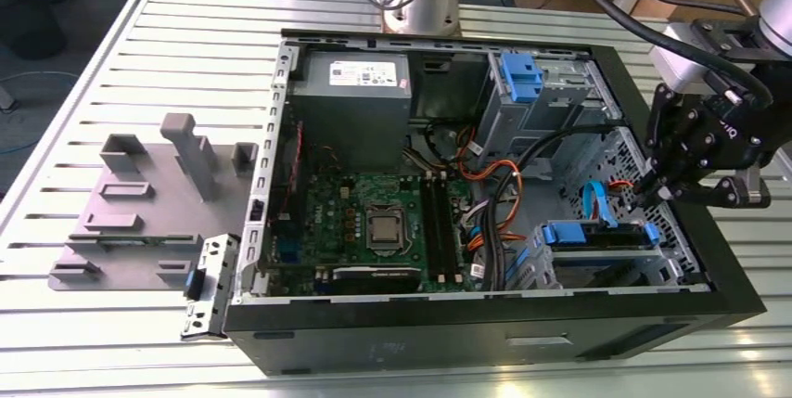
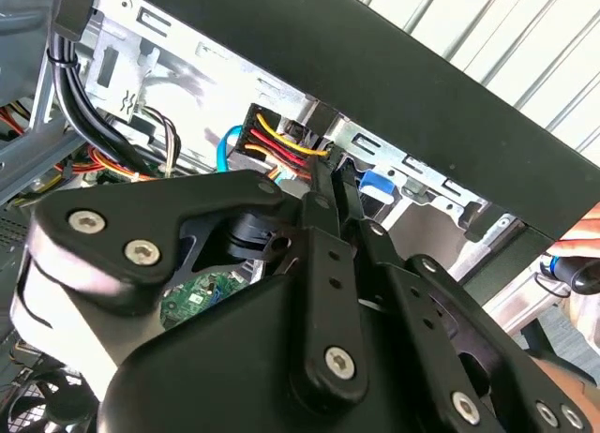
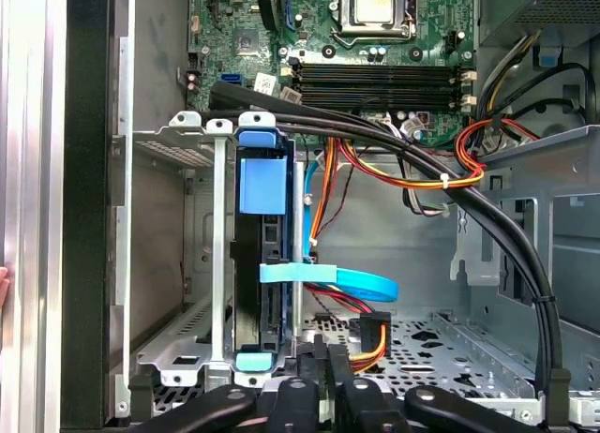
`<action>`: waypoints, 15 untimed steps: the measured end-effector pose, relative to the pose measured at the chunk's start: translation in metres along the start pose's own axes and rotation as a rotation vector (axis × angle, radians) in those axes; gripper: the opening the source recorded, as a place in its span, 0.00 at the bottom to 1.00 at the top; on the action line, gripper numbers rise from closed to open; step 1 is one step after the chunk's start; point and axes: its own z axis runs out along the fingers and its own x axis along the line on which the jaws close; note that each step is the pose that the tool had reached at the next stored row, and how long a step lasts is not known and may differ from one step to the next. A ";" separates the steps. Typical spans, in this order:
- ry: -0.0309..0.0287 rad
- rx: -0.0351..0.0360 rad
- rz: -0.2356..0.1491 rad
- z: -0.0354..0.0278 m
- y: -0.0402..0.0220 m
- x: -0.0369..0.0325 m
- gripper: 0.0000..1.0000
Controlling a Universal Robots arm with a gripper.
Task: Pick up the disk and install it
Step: 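Insert the second disk wire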
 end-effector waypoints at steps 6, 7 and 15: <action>-0.0001 0.0000 0.000 0.0000 0.0000 -0.0001 0.16; -0.0001 0.0000 0.000 0.0000 0.0000 -0.0001 0.16; 0.0000 0.0056 0.000 0.0001 0.0061 0.0000 0.16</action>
